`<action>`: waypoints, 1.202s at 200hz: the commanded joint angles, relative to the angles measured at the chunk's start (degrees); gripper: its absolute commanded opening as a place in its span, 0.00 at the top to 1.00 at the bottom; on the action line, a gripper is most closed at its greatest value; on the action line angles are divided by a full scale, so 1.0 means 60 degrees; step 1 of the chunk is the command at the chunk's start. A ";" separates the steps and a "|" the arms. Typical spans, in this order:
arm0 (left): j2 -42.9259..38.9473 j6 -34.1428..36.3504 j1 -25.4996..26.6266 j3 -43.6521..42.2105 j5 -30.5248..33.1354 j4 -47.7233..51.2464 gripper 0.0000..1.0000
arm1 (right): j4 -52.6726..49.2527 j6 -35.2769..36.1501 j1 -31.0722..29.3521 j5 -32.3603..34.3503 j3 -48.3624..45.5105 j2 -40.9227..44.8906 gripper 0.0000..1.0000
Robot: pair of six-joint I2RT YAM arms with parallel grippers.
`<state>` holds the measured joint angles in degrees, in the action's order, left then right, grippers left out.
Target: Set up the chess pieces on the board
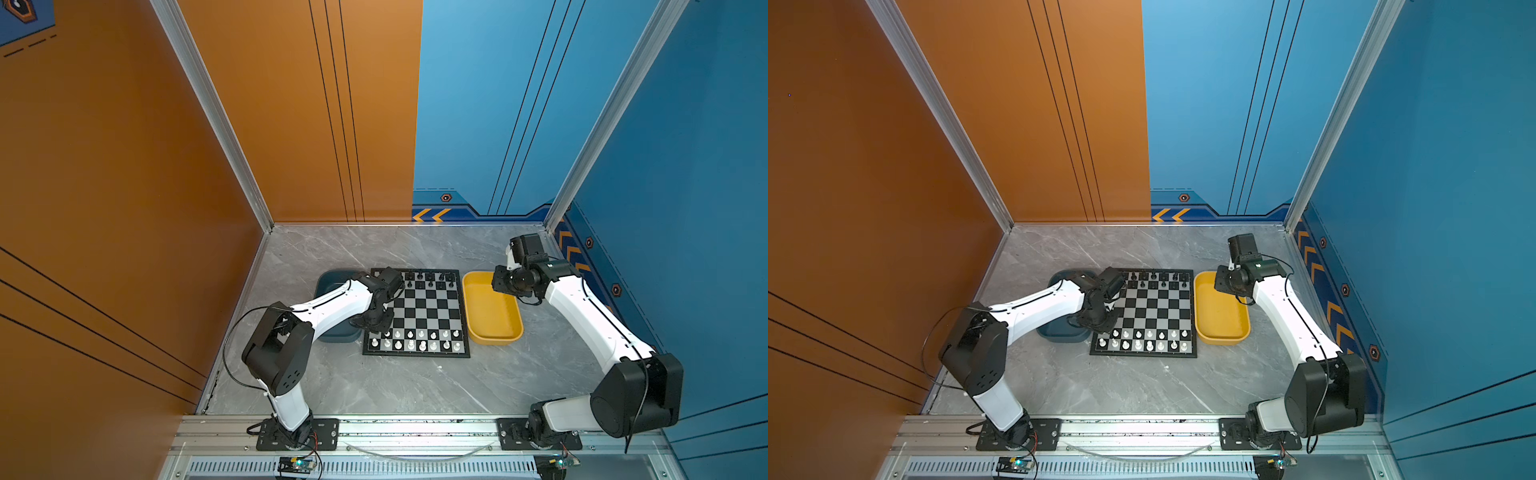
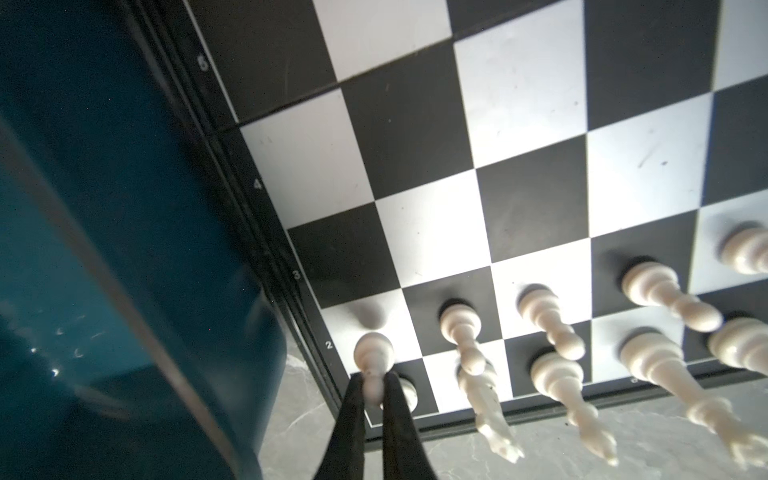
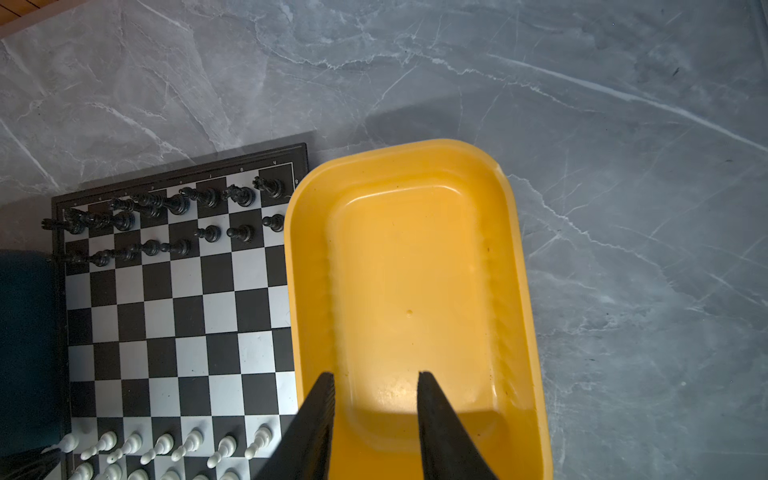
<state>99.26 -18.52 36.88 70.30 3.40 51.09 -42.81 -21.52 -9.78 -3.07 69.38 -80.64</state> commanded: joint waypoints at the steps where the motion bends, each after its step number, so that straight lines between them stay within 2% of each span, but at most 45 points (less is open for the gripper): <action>1: 0.0141 -0.0165 0.0108 -0.0106 -0.0112 0.0209 0.99 | 0.0068 -0.0178 -0.0071 -0.0023 -0.0153 0.0257 0.64; 104: 0.0331 -0.0195 0.0181 -0.0128 -0.0186 0.0208 0.96 | 0.0077 -0.0178 -0.0084 -0.0015 -0.0207 0.0301 0.64; 172: 0.0346 -0.0194 0.0208 -0.0085 -0.0215 0.0201 0.83 | 0.0074 -0.0178 -0.0087 -0.0012 -0.0174 0.0328 0.63; 240: 0.0243 -0.0194 0.0239 -0.0086 -0.0230 0.0205 0.76 | 0.0052 -0.0178 -0.0084 0.0014 -0.0173 0.0428 0.63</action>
<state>100.36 -19.42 37.58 70.17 2.74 51.07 -42.81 -21.93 -9.82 -3.05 68.93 -79.77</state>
